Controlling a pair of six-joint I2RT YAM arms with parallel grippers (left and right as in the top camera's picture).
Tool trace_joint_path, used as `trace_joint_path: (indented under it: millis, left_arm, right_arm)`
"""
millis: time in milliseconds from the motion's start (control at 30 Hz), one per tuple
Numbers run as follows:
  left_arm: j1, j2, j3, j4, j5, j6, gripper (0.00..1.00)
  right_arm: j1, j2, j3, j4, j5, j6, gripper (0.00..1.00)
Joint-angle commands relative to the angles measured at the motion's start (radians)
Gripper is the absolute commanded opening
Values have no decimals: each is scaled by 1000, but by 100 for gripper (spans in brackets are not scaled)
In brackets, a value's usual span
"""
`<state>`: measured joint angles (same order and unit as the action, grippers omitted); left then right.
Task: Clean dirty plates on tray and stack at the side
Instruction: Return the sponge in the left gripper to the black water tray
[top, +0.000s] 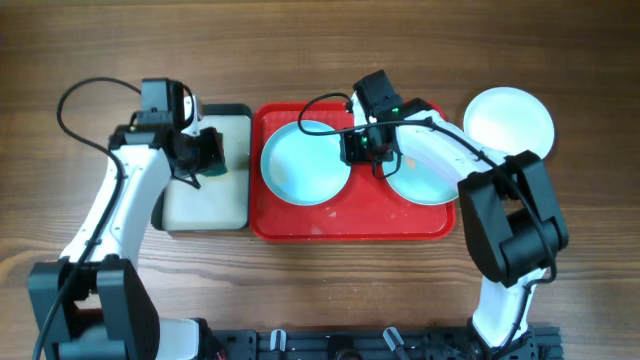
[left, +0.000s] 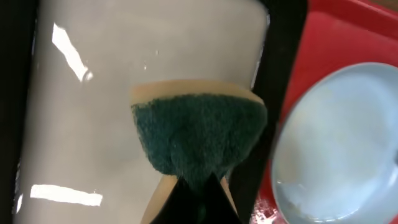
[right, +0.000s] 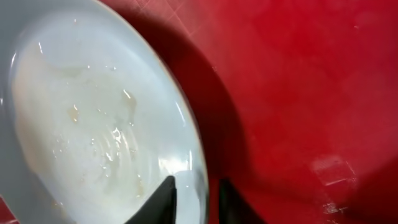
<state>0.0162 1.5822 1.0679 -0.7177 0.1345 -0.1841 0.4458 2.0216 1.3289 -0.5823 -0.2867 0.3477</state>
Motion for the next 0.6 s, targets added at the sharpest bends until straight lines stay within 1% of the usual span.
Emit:
trace_joint_path:
  millis: [0, 67, 200, 267, 333, 467, 567]
  left_arm:
    - [3, 2, -84, 82, -48, 20, 4]
    - [3, 2, -112, 124, -116, 20, 4]
    - [3, 2, -115, 135, -125, 19, 4]
    - [3, 2, -115, 135, -125, 19, 4]
    - [3, 2, -116, 135, -128, 19, 4]
    - [3, 2, -116, 135, -193, -15, 4]
    - [4, 2, -116, 134, -205, -33, 4]
  right_arm:
    - [16, -15, -15, 10, 48, 23, 20]
    - [16, -14, -15, 13, 52, 24, 20]
    - [16, -14, -15, 20, 63, 27, 19]
    - [16, -14, -15, 22, 63, 27, 14]
    - [16, -14, -15, 24, 63, 30, 12]
    - [16, -9, -15, 25, 70, 57, 4]
    - [16, 4, -15, 29, 69, 75, 4]
